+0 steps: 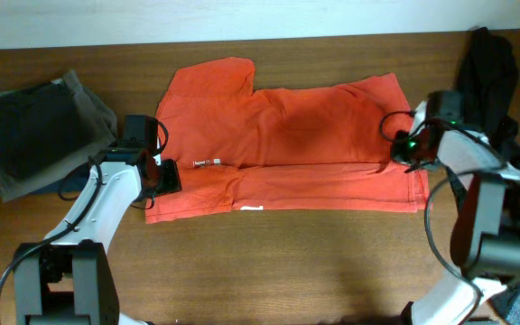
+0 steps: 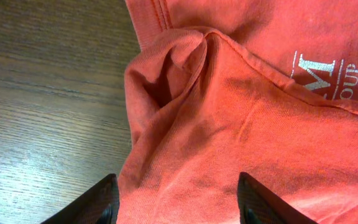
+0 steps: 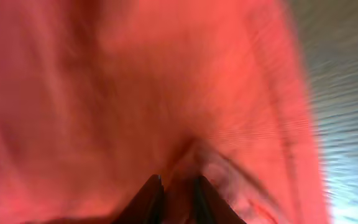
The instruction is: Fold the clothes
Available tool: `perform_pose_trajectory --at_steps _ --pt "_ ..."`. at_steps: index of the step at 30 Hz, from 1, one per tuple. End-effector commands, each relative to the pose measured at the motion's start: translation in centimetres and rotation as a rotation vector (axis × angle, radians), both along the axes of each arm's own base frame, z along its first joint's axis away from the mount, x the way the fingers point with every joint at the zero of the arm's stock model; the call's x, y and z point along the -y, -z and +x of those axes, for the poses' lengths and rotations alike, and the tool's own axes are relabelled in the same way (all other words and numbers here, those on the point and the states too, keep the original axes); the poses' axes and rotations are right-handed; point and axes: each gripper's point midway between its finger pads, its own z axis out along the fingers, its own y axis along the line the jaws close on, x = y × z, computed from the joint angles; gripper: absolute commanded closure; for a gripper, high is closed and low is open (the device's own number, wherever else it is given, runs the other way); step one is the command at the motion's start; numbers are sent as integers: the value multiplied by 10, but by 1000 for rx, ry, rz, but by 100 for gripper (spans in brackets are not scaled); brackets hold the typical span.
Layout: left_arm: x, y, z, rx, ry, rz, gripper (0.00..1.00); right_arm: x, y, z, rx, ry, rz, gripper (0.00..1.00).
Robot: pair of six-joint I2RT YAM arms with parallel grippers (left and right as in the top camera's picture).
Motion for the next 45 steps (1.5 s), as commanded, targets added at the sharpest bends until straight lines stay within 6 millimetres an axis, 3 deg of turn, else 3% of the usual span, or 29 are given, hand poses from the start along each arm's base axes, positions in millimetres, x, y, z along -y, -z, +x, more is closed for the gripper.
perform_pose_trajectory --at_steps 1,6,11,15,21,25,33,37,41,45 --pt "2 6 -3 -23 -1 -26 39 -7 31 -12 -83 7 29 78" --pt "3 6 -3 -24 1 -32 35 -8 40 -16 -110 15 37 78" --pt "3 5 -2 -18 1 -32 31 -5 16 -13 -107 19 25 78" --pt "3 5 -2 -18 2 -31 28 6 -32 0 -63 31 -29 78" --pt "-2 5 -1 -14 -5 -2 26 19 -134 8 32 52 -108 73" --pt "-2 5 -1 -14 -5 -2 26 22 -170 -3 43 52 -143 72" --pt "5 5 0 -10 4 -41 37 18 -165 -19 -16 48 -133 72" --pt "12 -5 8 22 15 -80 31 18 -165 -18 -15 47 -132 72" --pt "31 -28 25 101 83 -123 29 17 -165 -18 -15 47 -128 72" --pt "63 -31 23 110 237 -129 41 15 -164 -19 -16 42 -117 72"
